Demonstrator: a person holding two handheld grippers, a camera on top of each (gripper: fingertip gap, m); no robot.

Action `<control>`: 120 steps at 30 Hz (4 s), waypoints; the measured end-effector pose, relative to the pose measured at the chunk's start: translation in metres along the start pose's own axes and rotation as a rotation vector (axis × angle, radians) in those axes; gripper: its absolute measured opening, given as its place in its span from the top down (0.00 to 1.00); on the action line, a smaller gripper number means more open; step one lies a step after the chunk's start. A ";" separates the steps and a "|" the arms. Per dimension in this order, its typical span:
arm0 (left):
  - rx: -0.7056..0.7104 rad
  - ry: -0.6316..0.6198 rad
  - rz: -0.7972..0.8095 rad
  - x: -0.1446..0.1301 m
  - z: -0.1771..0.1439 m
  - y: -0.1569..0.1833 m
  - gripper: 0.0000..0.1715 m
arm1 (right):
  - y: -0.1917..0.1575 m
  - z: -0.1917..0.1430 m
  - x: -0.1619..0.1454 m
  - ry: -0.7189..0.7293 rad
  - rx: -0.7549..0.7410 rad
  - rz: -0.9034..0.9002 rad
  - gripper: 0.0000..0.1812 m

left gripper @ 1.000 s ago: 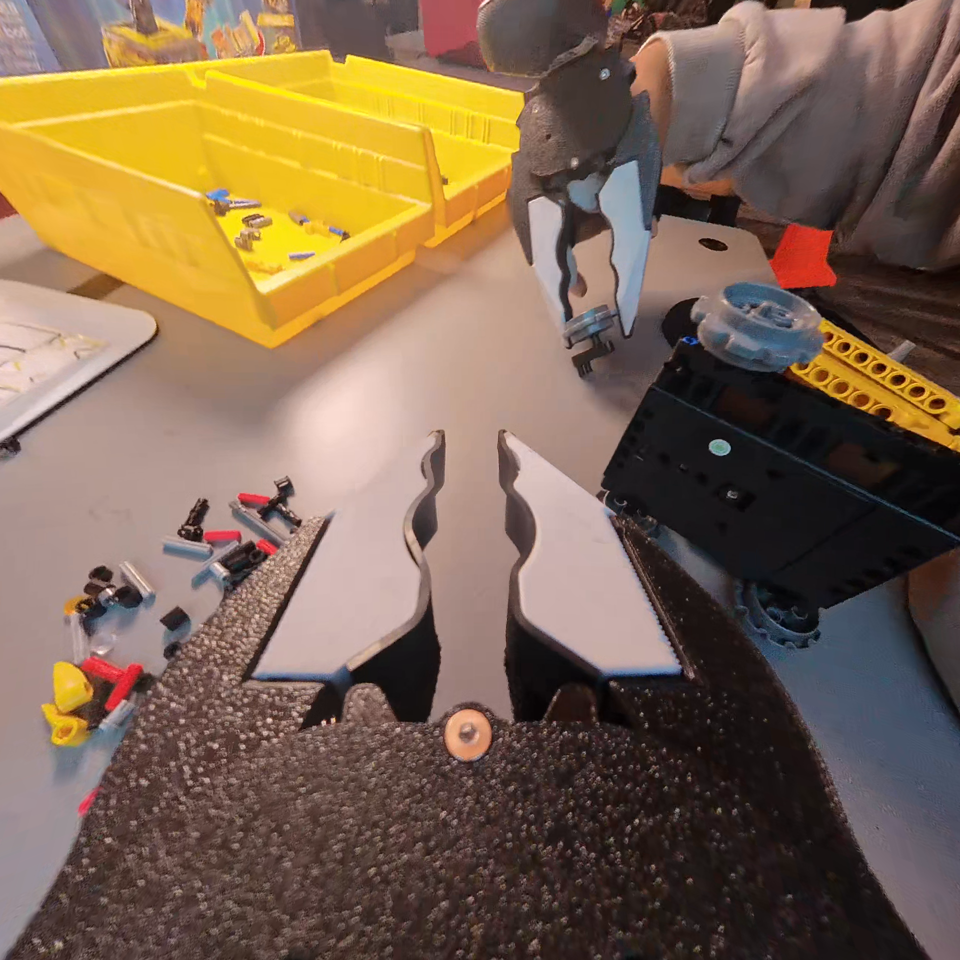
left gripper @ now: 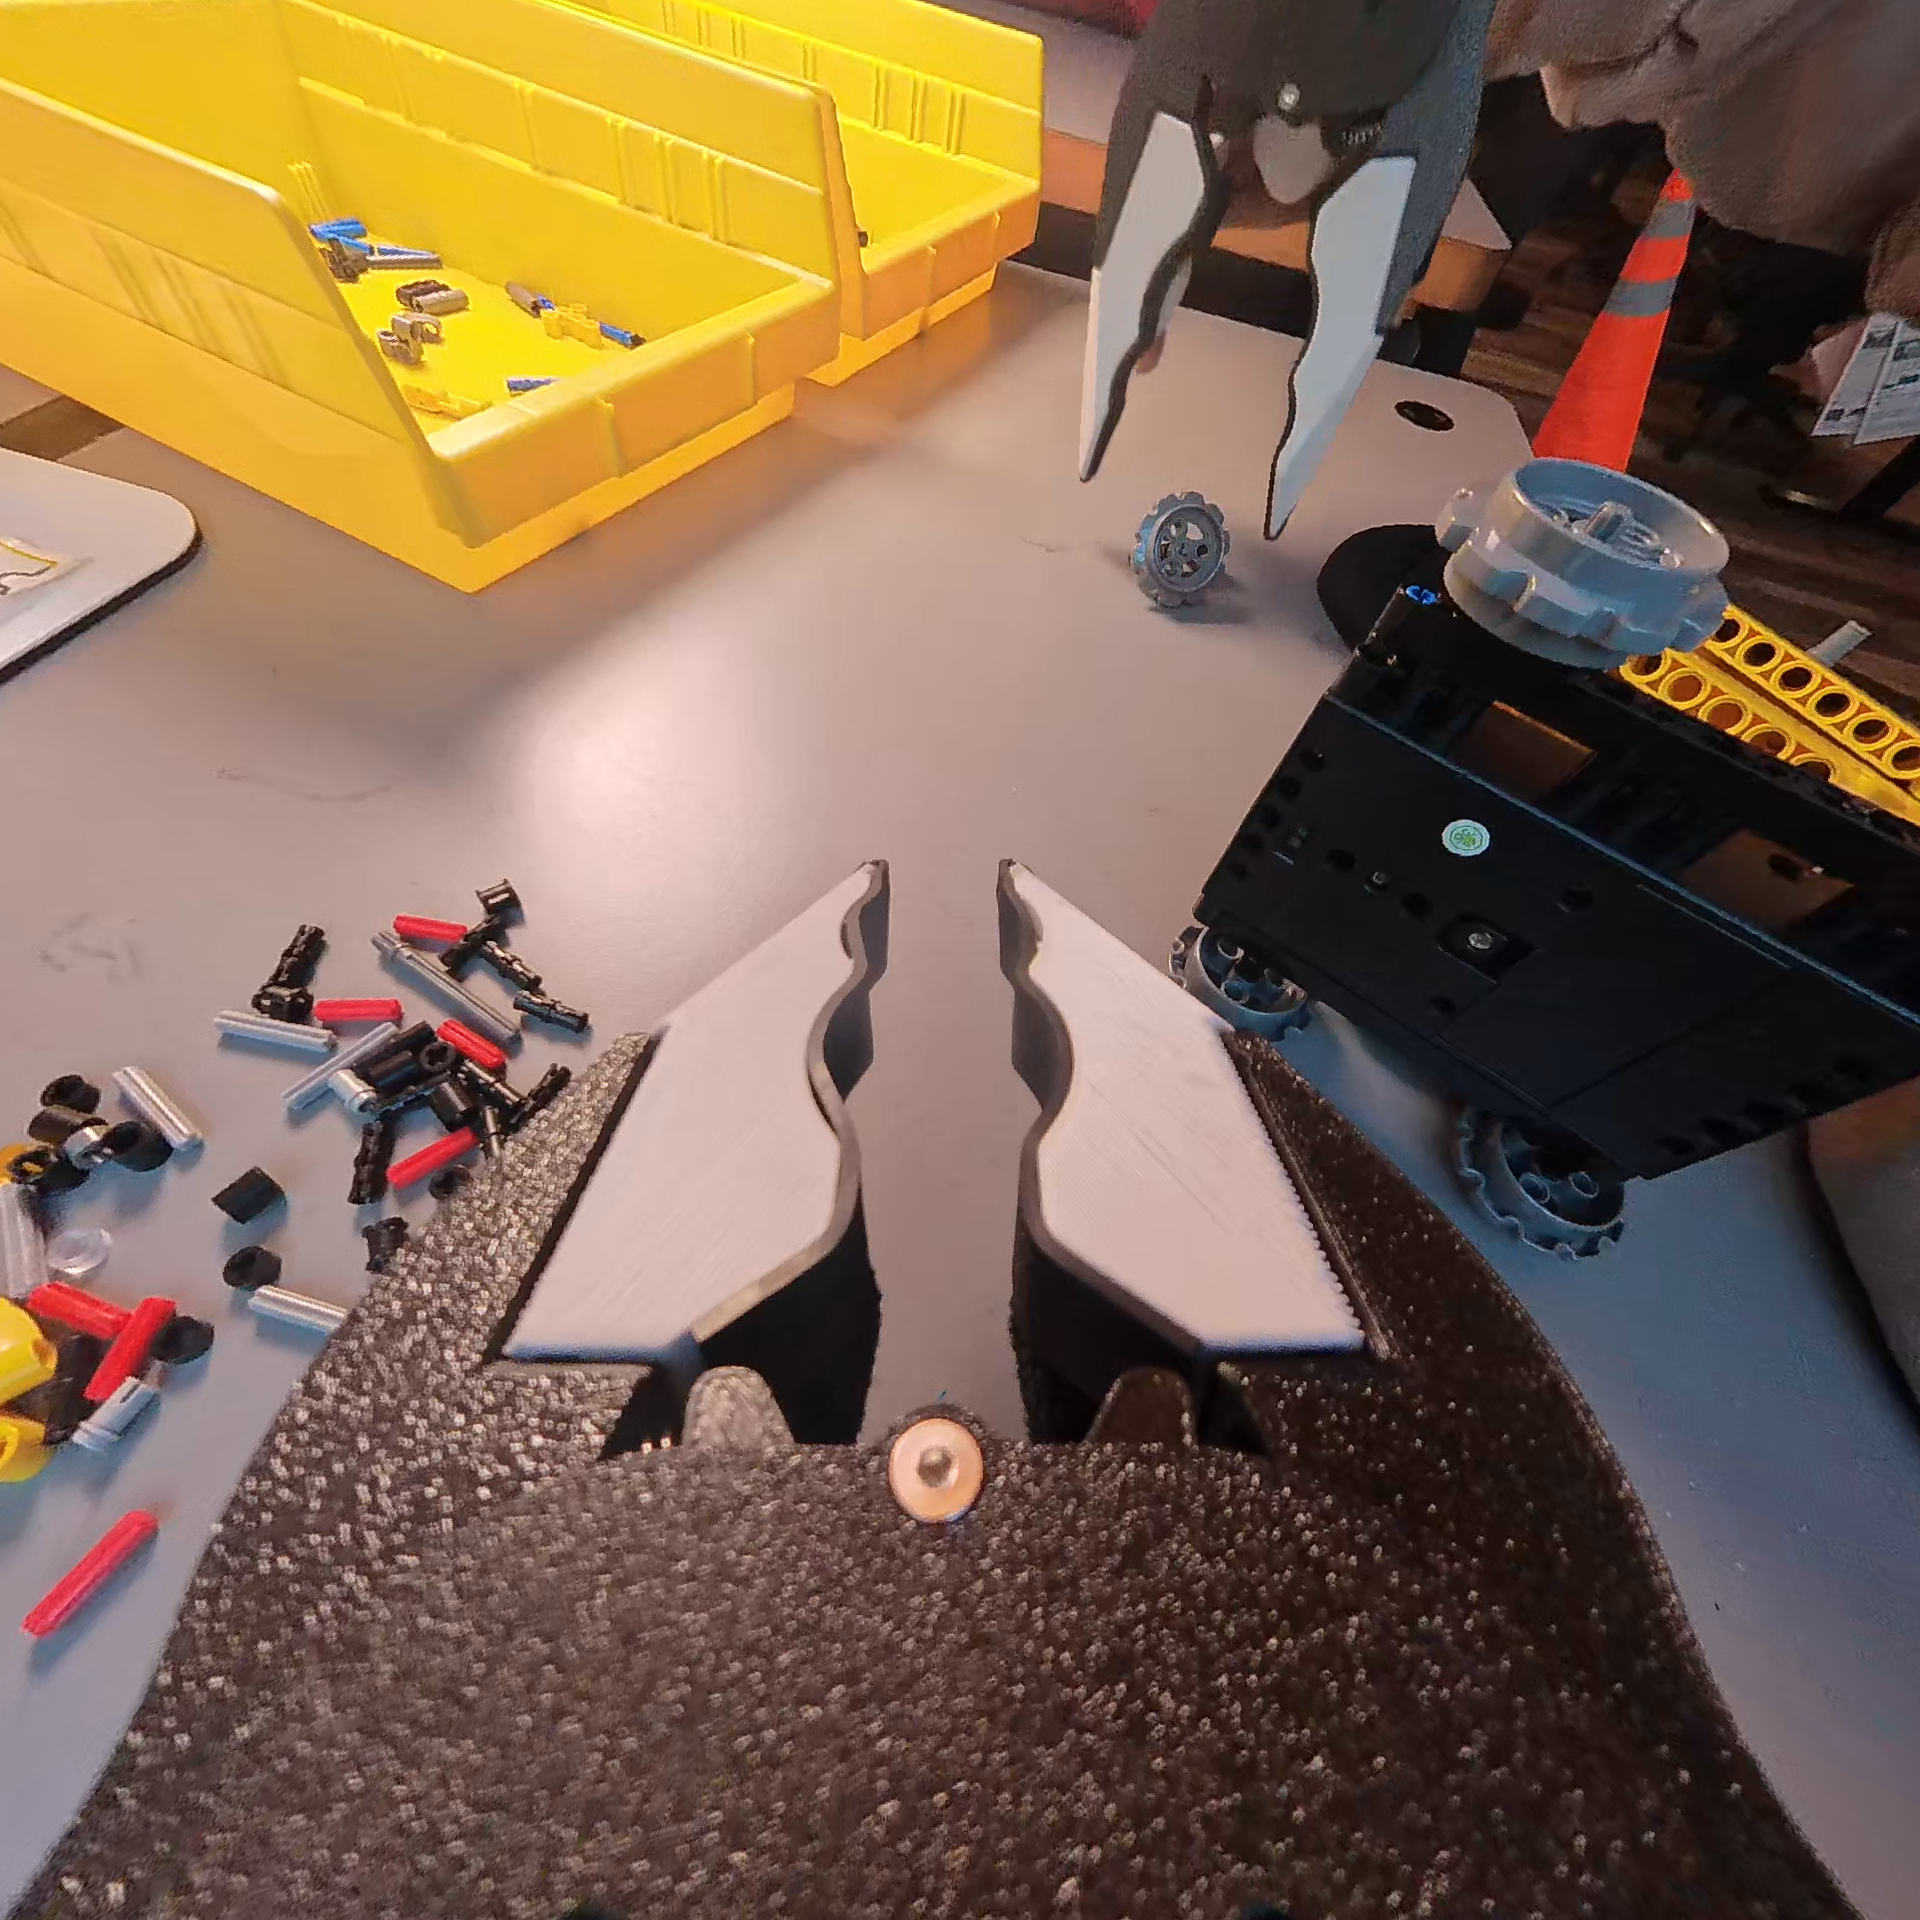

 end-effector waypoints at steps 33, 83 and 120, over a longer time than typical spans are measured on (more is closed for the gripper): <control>-0.024 -0.054 0.002 -0.006 0.004 0.004 0.88 | 0.000 -0.018 -0.057 -0.146 -0.235 0.218 0.90; 0.112 0.098 0.005 0.015 -0.015 -0.010 0.82 | -0.008 -0.160 -0.054 0.817 -0.750 0.396 0.79; 0.134 0.273 0.035 0.032 -0.023 -0.002 0.84 | 0.031 -0.001 0.236 1.404 0.135 0.354 0.79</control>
Point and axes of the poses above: each gripper's, where its closed fingertips meet, z out along the fingers, x out of its top, y = z × x across the jaws, the point moved 5 cm from there along -z, back along the fingers, and after that the axes turned 11 degrees about -z, right-handed, at the moved point
